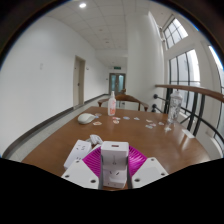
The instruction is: Unplug charger
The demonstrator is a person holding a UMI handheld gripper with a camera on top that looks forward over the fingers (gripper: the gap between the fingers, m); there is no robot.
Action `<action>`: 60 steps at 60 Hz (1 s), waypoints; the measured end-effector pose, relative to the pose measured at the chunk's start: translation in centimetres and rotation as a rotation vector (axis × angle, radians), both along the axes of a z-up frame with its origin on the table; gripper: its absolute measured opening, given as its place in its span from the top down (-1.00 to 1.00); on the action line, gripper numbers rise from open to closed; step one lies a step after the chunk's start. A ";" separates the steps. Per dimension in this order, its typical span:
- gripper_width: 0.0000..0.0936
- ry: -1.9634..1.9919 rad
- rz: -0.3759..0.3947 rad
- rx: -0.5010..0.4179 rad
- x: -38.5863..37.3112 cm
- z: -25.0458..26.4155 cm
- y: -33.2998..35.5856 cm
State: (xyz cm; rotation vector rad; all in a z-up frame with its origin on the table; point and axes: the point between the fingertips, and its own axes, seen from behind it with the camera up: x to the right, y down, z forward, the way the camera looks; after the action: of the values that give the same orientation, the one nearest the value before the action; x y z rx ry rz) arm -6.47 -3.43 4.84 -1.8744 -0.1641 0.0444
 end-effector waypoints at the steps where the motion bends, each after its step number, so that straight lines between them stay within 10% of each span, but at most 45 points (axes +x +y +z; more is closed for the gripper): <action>1: 0.35 -0.019 0.007 0.012 0.0 0.1 0.0; 14: 0.63 0.000 -0.017 0.065 -0.1 0.8 0.5; 28: 0.63 0.038 -0.049 0.267 4.2 14.2 -1.6; 60: 0.40 0.025 -0.082 -0.165 10.5 -3.6 -1.0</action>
State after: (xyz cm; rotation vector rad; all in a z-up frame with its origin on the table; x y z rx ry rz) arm 4.03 -4.38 1.21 -2.0429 -0.0681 0.0263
